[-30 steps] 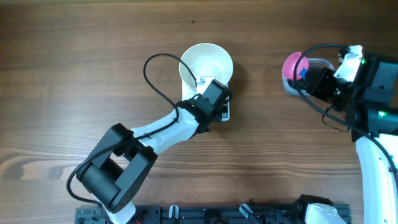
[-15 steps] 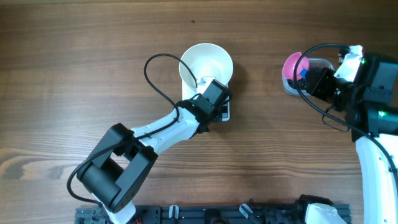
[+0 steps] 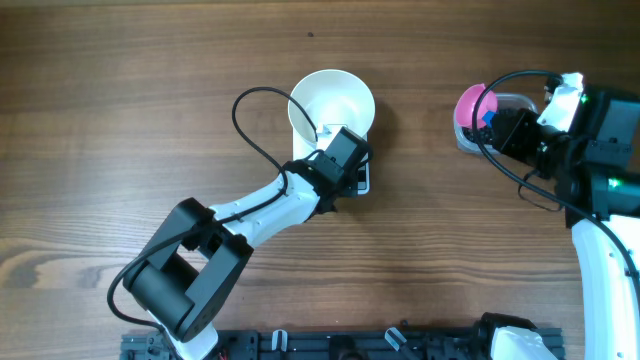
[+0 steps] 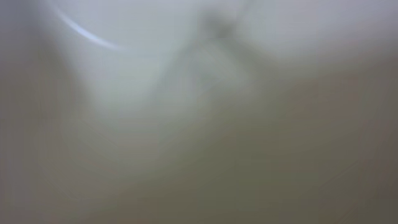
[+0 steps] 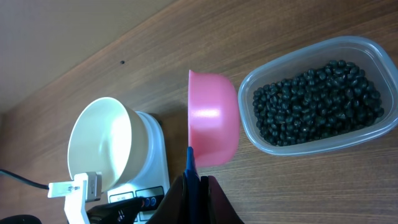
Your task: Scoop item into bowl and weigh 150g on scale
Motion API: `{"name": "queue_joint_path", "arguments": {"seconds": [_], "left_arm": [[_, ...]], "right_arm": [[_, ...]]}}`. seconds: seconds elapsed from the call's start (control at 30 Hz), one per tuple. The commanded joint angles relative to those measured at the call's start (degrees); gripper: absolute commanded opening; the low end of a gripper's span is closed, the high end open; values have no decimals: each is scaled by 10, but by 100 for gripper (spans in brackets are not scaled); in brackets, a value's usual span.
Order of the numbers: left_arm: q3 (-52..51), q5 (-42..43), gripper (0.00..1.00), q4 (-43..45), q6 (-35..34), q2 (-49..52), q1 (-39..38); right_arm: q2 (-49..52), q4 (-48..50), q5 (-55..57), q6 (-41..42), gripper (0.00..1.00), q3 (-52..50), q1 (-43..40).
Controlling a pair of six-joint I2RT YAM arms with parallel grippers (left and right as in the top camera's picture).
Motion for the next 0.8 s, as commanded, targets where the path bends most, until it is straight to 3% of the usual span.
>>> {"name": "queue_joint_path", "arguments": {"seconds": [0.0,0.33,0.77], "left_arm": [[-9,27,4,-17,7,30,1],[-7,27,4,-26,7,18,2],[-6,34,4,-136,9,-224,5]], "right_arm": [[3,-1,6,-9,4,11,-1],[3,0,6,-9,4,11,-1],[3,3,6,-11,4,11,-1]]}}
